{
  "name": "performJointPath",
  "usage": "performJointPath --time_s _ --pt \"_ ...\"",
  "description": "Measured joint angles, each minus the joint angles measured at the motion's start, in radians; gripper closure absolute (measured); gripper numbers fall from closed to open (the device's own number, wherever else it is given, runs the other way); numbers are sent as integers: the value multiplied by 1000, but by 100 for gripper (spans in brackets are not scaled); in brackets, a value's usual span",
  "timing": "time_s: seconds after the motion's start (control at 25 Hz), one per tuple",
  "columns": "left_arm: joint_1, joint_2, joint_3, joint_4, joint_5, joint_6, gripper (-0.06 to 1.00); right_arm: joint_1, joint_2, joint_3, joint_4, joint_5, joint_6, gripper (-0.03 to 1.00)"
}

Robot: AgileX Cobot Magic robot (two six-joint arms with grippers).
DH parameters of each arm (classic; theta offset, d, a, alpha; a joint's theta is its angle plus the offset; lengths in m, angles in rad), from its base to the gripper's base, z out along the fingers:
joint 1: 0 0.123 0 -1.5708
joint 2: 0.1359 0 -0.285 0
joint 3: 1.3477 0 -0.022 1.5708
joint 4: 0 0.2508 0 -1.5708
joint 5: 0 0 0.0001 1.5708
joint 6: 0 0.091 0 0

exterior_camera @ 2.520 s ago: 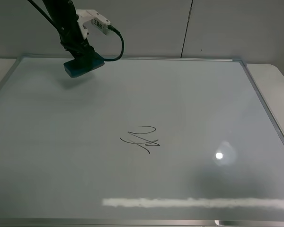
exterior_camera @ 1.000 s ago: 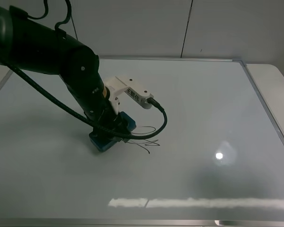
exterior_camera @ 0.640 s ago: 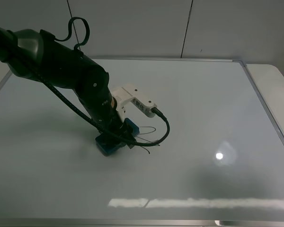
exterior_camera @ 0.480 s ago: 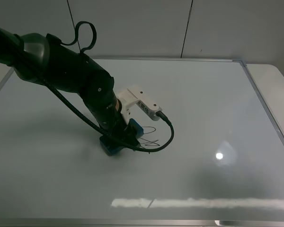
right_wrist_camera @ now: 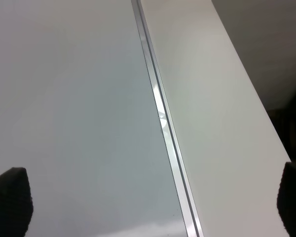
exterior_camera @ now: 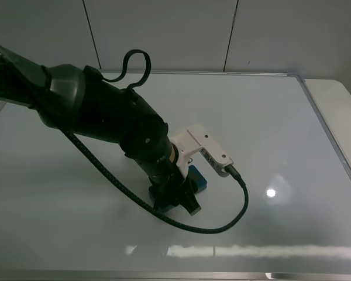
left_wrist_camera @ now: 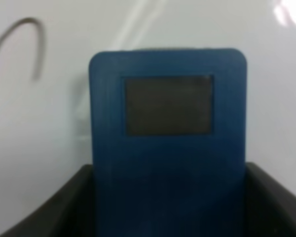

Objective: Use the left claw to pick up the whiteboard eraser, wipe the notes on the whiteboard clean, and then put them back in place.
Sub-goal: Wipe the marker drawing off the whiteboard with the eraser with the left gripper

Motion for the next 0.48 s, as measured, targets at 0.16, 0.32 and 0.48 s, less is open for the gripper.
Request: performJointPath --time_s 0.16,0.32,0.48 --pt "-45 4 -17 -13 12 0 39 0 0 0 0 0 0 -2" --pt "-52 23 -50 -19 34 5 39 0 0 0 0 0 0 -2" --pt "-50 58 -100 -17 58 21 39 0 0 0 0 0 0 -2"
